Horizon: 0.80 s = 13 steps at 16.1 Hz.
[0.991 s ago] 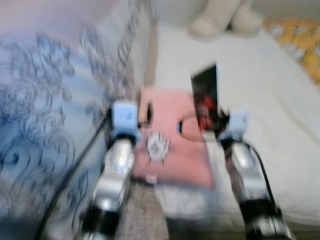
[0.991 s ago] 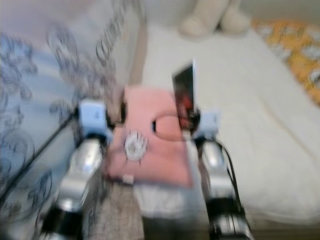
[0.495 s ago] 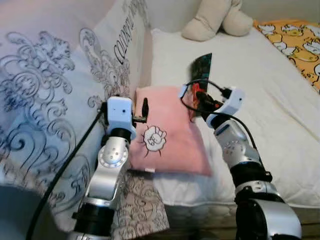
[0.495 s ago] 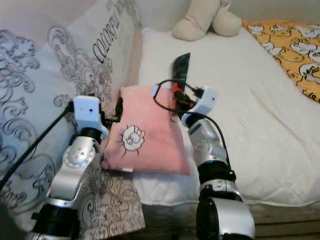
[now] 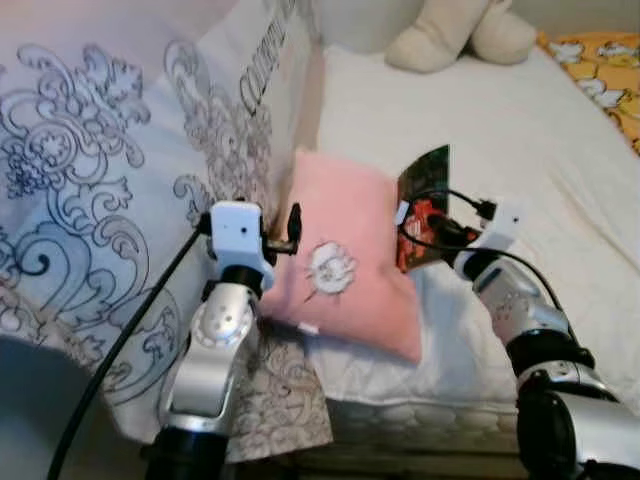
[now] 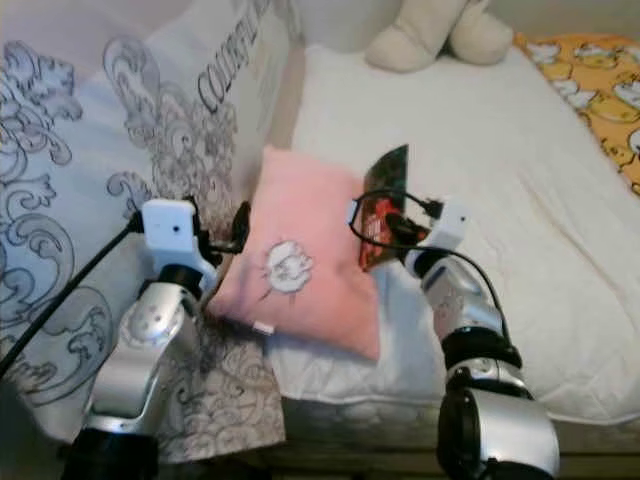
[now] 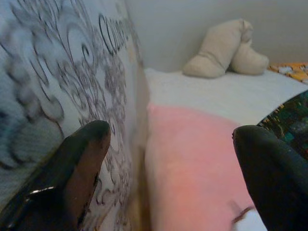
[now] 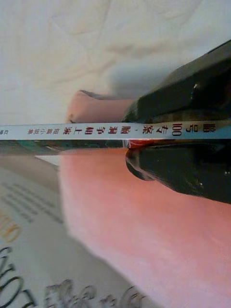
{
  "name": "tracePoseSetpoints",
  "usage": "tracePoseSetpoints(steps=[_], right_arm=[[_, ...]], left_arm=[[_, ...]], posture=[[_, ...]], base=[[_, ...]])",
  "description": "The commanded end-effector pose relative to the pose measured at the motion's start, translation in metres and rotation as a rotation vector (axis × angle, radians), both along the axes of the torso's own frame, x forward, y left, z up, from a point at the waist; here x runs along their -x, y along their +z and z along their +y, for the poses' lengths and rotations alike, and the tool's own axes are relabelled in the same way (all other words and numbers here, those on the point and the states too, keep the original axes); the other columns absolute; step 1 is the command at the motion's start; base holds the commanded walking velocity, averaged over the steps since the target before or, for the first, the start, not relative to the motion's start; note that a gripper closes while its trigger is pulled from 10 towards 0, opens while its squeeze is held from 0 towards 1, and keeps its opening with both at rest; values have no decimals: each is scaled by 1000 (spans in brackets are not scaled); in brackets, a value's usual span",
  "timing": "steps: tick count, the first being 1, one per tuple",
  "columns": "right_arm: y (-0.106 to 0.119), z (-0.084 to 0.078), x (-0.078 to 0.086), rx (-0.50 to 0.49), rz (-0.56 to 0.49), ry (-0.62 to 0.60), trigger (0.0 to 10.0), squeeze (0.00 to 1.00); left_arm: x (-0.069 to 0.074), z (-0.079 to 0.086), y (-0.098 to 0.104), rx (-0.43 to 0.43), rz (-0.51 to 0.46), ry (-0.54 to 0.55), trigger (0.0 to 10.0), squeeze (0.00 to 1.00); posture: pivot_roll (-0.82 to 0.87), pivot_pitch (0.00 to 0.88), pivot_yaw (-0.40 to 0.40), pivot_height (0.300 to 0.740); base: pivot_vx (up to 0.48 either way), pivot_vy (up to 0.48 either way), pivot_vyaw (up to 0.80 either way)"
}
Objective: Clean up the room
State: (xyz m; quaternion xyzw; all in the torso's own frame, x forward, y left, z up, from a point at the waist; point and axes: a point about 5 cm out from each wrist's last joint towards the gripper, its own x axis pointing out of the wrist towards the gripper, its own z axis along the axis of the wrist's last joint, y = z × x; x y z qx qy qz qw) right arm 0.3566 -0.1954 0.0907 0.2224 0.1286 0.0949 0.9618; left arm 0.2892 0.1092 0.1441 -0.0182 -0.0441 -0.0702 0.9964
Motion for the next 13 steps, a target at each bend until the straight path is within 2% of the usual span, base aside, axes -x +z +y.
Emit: tracePoseSetpoints(steps=[1, 4, 5, 11, 12, 13], right_arm=[[-27, 6, 12, 57, 148, 83, 0, 0], [-35, -12, 18, 136, 207, 75, 0, 0], [-37, -22, 21, 194, 231, 76, 0, 0], [-38, -39, 26, 310, 276, 81, 0, 0], [-41, -42, 28, 350, 295, 92, 0, 0], [-42, -44, 29, 398, 301, 108, 0, 0]], left_arm=[[4, -5, 3, 11, 0, -25, 10000, 0], [6, -4, 2, 16, 6, -27, 10000, 0], [6, -2, 3, 20, 7, -24, 10000, 0], [7, -3, 4, 32, 12, -26, 10000, 0], [9, -11, 5, 43, 13, -80, 10000, 0], [17, -35, 1, 56, 65, -276, 10000, 0]], posture=[[-6, 59, 80, 740], [4, 63, 73, 740], [8, 63, 70, 740], [7, 58, 62, 740], [6, 59, 61, 740], [5, 60, 62, 740]], base=[[0, 0, 0], [0, 0, 0], [0, 0, 0], [0, 0, 0], [0, 0, 0], [0, 0, 0]])
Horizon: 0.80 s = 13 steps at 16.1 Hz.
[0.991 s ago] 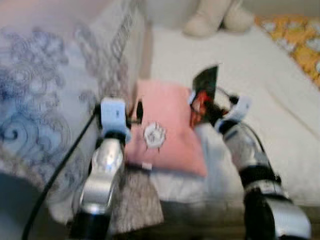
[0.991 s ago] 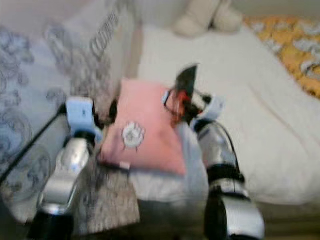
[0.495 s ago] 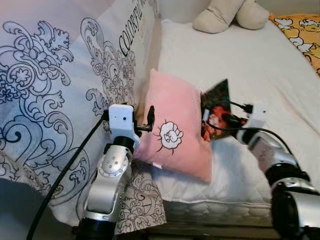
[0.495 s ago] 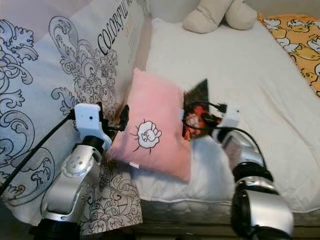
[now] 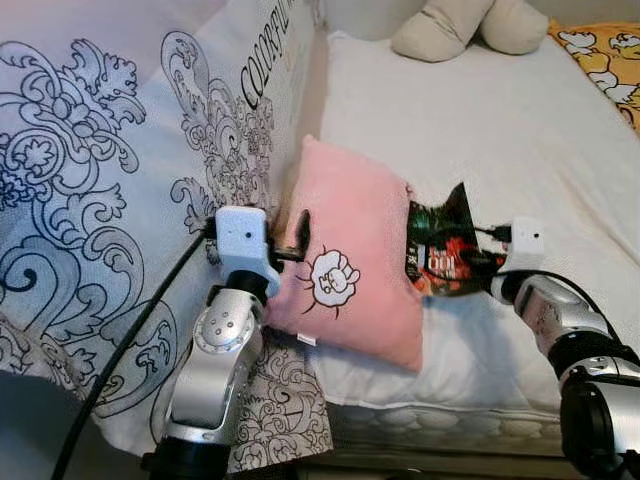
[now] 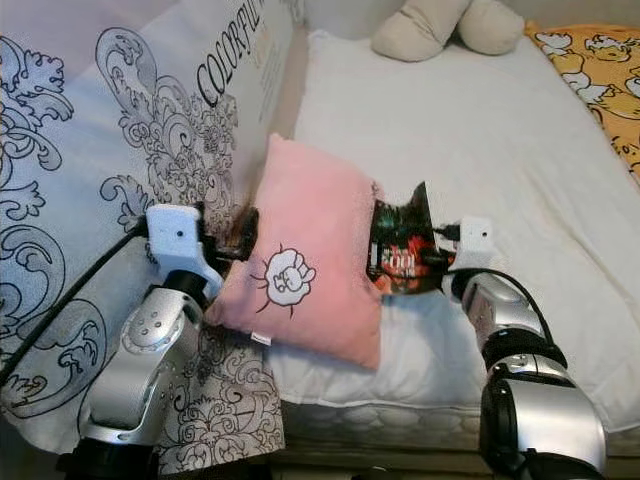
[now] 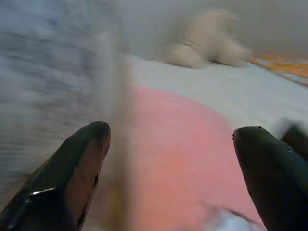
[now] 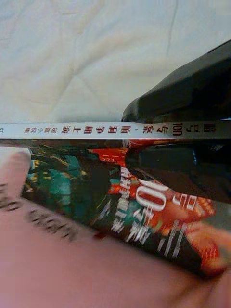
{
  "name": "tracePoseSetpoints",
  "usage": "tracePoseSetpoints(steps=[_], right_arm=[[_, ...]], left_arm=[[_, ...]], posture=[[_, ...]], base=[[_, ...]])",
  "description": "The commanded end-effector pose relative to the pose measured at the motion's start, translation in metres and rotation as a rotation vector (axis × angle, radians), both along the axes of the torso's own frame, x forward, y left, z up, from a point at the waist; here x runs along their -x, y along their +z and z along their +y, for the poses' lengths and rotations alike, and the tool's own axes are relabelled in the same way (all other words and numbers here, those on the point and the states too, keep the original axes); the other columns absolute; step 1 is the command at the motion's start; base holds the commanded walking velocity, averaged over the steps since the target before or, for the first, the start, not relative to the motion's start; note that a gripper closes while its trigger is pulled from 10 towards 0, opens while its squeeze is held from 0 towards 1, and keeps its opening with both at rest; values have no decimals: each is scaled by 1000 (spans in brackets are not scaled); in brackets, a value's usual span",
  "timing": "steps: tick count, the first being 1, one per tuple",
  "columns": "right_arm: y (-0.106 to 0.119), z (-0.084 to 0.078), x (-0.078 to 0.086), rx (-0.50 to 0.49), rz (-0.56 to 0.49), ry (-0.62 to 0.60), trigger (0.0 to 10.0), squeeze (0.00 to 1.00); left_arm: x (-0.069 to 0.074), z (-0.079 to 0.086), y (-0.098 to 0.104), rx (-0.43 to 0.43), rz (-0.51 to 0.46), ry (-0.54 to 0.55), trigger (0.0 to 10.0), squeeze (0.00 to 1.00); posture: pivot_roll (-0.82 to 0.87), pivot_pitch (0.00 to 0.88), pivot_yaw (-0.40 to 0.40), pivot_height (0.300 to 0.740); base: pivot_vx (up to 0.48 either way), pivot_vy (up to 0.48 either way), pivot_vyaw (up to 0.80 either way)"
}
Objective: Clean up the room
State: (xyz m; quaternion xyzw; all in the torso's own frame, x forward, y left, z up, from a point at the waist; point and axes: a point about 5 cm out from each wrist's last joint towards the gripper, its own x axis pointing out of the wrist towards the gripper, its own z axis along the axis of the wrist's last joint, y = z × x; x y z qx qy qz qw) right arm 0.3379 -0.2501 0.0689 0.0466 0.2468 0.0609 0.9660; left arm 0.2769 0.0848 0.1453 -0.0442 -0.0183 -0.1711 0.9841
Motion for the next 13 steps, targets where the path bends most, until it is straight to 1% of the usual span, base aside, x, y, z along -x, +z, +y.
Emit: tracePoseSetpoints(steps=[1, 2, 3, 4, 6, 8, 9, 10, 13], right_arm=[[-21, 8, 12, 83, 112, 83, 0, 0], [-22, 5, 13, 143, 120, 98, 0, 0], [-23, 3, 14, 175, 126, 105, 0, 0], [-23, 3, 14, 183, 128, 105, 0, 0], [-24, -3, 16, 273, 143, 124, 0, 0], [-24, -9, 19, 334, 154, 131, 0, 0], [-24, -14, 20, 369, 156, 121, 0, 0], [-24, -16, 20, 374, 157, 109, 0, 0], [-26, -16, 21, 370, 152, 89, 0, 0]], left_arm=[[12, -26, -8, -20, 65, -214, 10000, 0], [15, -27, -10, -23, 82, -263, 10000, 0], [16, -27, -7, -10, 86, -302, 10000, 0], [17, -27, -5, -5, 86, -321, 10000, 0], [20, -26, 6, 42, 87, -408, 10000, 0], [24, -27, 12, 50, 92, -473, 10000, 0], [26, -28, 12, 51, 96, -488, 10000, 0], [26, -28, 12, 52, 103, -489, 10000, 0], [27, -27, 12, 52, 116, -491, 10000, 0]], posture=[[5, 60, 61, 740], [5, 60, 61, 740], [3, 61, 61, 740], [3, 61, 61, 740], [11, 58, 60, 740], [17, 57, 60, 740], [17, 57, 60, 740], [16, 57, 59, 740], [13, 57, 59, 740]], base=[[0, 0, 0], [0, 0, 0], [0, 0, 0], [0, 0, 0], [0, 0, 0], [0, 0, 0], [0, 0, 0], [0, 0, 0], [0, 0, 0]])
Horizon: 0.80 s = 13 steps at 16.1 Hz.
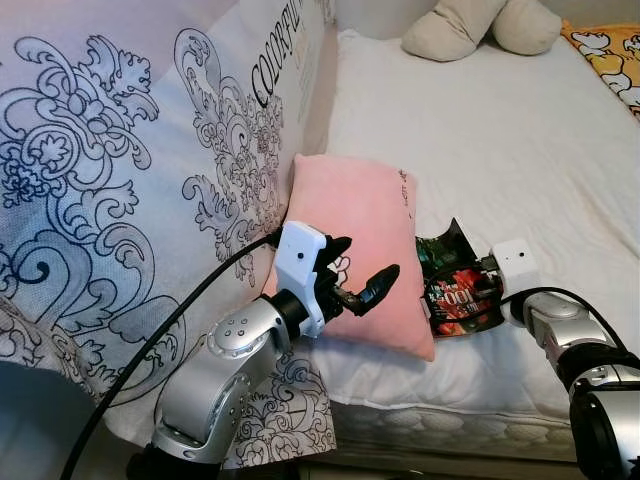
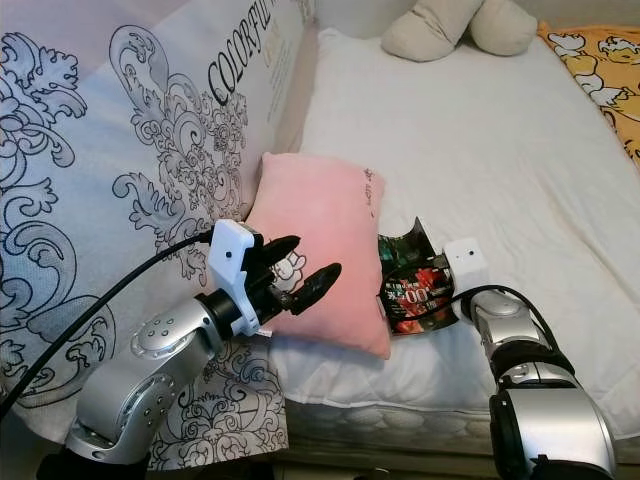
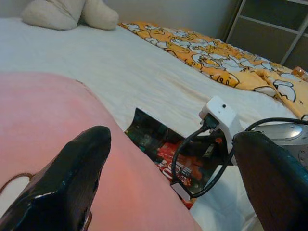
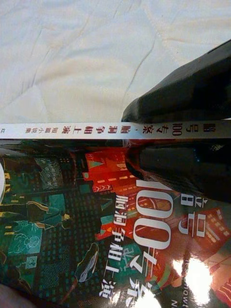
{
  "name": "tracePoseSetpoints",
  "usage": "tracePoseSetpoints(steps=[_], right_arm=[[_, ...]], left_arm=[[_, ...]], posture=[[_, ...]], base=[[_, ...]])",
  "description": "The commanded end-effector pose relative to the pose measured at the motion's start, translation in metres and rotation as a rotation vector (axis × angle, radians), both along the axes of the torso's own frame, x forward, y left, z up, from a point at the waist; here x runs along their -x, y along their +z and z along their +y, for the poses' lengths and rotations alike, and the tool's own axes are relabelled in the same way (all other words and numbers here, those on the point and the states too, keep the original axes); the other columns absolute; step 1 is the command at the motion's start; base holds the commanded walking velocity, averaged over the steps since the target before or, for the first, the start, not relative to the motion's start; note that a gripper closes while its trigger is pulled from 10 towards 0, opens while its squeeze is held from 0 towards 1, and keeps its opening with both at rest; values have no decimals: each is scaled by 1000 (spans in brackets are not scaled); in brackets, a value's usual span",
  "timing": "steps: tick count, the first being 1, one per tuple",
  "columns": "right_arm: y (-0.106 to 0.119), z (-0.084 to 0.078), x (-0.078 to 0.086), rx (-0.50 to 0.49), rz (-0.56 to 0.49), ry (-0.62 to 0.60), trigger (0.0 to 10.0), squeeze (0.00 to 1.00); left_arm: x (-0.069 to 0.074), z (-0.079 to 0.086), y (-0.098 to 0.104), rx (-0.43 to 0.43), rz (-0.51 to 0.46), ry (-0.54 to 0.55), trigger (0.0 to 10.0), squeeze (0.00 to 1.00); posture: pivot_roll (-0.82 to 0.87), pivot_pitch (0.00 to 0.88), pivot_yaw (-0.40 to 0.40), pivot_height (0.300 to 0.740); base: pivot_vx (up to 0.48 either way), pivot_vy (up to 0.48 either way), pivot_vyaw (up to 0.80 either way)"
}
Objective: Clean up the room
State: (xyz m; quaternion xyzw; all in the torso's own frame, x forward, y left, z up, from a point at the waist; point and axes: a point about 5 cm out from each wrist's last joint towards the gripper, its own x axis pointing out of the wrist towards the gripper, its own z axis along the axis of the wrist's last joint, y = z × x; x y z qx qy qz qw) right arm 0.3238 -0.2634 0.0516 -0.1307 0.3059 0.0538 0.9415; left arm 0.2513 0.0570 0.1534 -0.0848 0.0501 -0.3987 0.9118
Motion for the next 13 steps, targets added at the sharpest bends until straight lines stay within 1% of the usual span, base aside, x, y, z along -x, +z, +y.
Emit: tracePoseSetpoints(steps=[1, 2, 3, 4, 6, 8, 9, 11, 12, 13], right_arm=[[-11, -1, 8, 6, 31, -31, 0, 0], [-12, 1, 8, -27, 4, -90, 0, 0], [-14, 3, 8, -88, -23, -185, 0, 0], [-15, 3, 8, -104, -30, -212, 0, 0], [-23, 8, 12, -218, -45, -341, 0, 0], [-29, 7, 18, -278, -60, -447, 0, 0], [-32, 9, 20, -326, -60, -489, 0, 0], [-34, 18, 18, -332, -56, -458, 0, 0], [-32, 25, 15, -335, -55, -423, 0, 0], [-31, 28, 13, -335, -56, -411, 0, 0]], left_arm=[[1, 1, 4, -3, -8, -10, 10000, 0], [1, 1, 3, -7, -7, -13, 10000, 0], [1, 0, 3, -8, -6, -17, 10000, 0], [1, 0, 3, -8, -6, -17, 10000, 0], [2, 0, 3, -9, -4, -21, 10000, 0], [2, 0, 3, -9, -3, -21, 10000, 0], [3, 0, 3, -9, -1, -26, 10000, 0], [4, -1, 2, -18, 0, -49, 10000, 0], [6, -2, 0, -41, 1, -82, 10000, 0], [7, -2, 0, -48, 1, -91, 10000, 0]], posture=[[13, 57, 59, 740], [10, 57, 59, 740], [8, 57, 59, 740], [8, 57, 59, 740], [16, 55, 56, 740], [19, 54, 55, 740], [17, 53, 57, 740], [14, 51, 62, 740], [13, 50, 66, 740], [13, 50, 66, 740]], base=[[0, 0, 0], [0, 0, 0], [0, 0, 0], [0, 0, 0], [0, 0, 0], [0, 0, 0], [0, 0, 0], [0, 0, 0], [0, 0, 0], [0, 0, 0]])
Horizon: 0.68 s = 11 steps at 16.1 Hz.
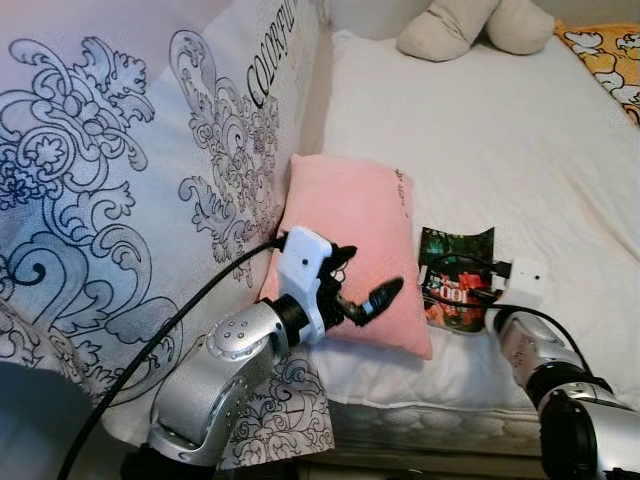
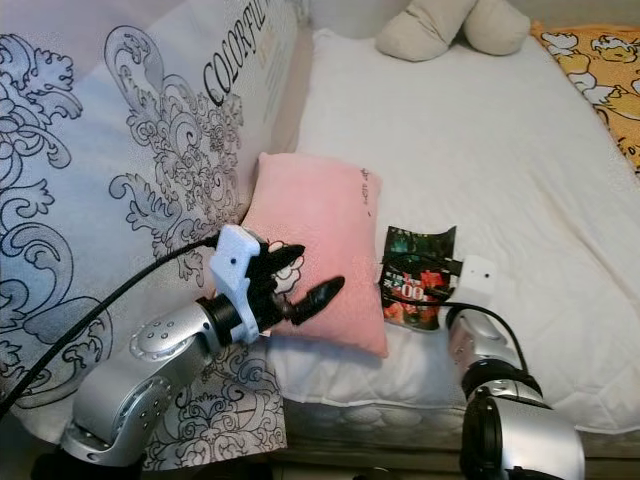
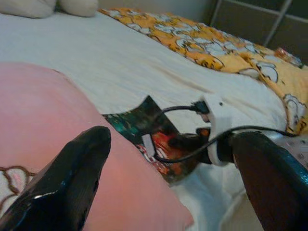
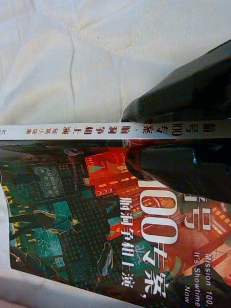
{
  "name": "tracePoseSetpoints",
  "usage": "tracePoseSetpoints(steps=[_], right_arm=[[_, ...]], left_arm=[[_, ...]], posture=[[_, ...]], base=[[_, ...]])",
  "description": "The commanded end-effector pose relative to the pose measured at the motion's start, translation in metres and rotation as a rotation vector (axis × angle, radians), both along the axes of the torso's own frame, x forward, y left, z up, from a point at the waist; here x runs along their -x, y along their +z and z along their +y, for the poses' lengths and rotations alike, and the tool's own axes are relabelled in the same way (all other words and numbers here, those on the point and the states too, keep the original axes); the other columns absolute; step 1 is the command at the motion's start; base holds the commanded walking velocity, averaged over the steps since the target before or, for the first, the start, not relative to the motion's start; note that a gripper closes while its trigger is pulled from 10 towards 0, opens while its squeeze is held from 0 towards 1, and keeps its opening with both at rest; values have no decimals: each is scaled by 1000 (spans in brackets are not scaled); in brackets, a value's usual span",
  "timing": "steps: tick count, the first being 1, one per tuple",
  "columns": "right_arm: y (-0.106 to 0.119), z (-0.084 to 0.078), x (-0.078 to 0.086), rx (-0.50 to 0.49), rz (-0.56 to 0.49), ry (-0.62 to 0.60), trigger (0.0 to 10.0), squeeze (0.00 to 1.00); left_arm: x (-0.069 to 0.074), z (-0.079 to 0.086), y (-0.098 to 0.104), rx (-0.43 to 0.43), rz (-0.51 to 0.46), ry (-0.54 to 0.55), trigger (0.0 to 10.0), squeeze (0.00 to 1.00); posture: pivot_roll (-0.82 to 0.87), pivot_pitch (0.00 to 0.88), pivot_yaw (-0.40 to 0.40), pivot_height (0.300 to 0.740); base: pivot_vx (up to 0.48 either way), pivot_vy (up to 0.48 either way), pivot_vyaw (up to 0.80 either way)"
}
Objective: Clean up the room
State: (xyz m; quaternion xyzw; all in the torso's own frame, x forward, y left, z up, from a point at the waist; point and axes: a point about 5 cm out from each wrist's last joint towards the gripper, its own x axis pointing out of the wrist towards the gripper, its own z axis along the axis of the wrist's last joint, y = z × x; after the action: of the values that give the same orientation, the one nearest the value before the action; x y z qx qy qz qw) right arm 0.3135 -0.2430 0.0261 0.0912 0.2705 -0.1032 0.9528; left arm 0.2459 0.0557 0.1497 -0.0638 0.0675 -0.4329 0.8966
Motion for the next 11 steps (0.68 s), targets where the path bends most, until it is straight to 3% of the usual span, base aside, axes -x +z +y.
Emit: tracePoseSetpoints(steps=[1, 8, 9, 10, 11], right_arm=[[-1, 14, -3, 7, 26, 82, 0, 0], [5, 23, -11, 37, 24, 113, 0, 0], [3, 26, -11, 25, 20, 118, 10000, 0], [4, 29, -12, 1, 1, 117, 10000, 1000], [4, 31, -12, 0, -4, 124, 10000, 1000]], left_arm=[[2, 0, 3, -10, -12, -23, 10000, 0], [4, 4, 3, -16, -12, -15, 10000, 0], [5, 5, 3, -20, -15, -16, 10000, 0], [5, 5, 2, -29, -13, -31, 10000, 0], [6, 6, 1, -53, -13, -41, 10000, 0]], posture=[[23, 46, 67, 740], [57, 28, 47, 740], [60, 26, 47, 740], [60, 24, 47, 740], [57, 22, 48, 740]], base=[[0, 0, 0], [0, 0, 0], [0, 0, 0], [0, 0, 0], [0, 0, 0]])
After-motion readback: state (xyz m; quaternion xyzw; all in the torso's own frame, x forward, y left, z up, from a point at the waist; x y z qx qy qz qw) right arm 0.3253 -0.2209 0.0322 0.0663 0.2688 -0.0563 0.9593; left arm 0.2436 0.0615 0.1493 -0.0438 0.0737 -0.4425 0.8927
